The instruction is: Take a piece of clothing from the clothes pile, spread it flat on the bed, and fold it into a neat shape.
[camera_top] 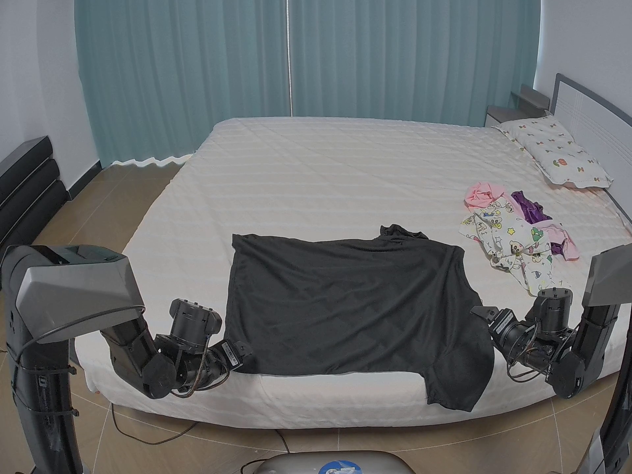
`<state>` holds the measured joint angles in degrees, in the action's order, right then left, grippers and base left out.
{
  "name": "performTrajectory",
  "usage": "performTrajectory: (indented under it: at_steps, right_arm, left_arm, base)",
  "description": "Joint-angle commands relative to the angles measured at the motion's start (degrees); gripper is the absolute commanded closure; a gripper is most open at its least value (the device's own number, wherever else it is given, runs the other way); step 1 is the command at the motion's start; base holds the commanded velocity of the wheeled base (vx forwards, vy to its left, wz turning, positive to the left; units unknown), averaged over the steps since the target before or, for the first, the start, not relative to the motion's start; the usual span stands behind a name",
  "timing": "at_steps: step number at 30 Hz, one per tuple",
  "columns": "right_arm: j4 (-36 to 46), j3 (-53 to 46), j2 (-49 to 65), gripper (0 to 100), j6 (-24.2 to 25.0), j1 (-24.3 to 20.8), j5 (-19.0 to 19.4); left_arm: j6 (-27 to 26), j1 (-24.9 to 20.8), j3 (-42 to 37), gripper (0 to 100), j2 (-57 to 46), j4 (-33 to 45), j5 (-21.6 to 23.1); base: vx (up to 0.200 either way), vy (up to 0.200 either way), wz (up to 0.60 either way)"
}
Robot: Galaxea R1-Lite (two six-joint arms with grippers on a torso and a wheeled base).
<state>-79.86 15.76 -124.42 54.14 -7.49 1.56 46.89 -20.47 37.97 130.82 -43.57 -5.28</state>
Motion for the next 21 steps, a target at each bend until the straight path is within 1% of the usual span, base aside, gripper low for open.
performTrajectory:
  at_steps: [1,12,13,21]
  right_arm:
    - [0.0,-0.1,-0.4,0,0.0,0.0,0.0]
    - [-0.1,-0.1,-0.7,0,0.1,0.0,0.0]
    - [-0.1,-0.1,-0.8,0,0.1,0.0,-0.1]
    - [-0.2,0.0,-1.6,0,0.0,-0.1,-0.2]
  left_arm:
    - [-0.5,-0.2,2.3,0,3.4,0.0,-1.7]
    - [-0.5,-0.2,4.3,0,4.4,0.2,-2.0]
    - [-0.5,-0.2,4.4,100,4.4,0.3,-2.1]
    - [-0.4,-0.2,3.5,100,3.8,0.4,-2.2]
  base:
    - [0.0,0.0,0.0]
    - [0.0,0.0,0.0]
    - [0.0,0.0,0.0]
    - [0.0,0.0,0.0]
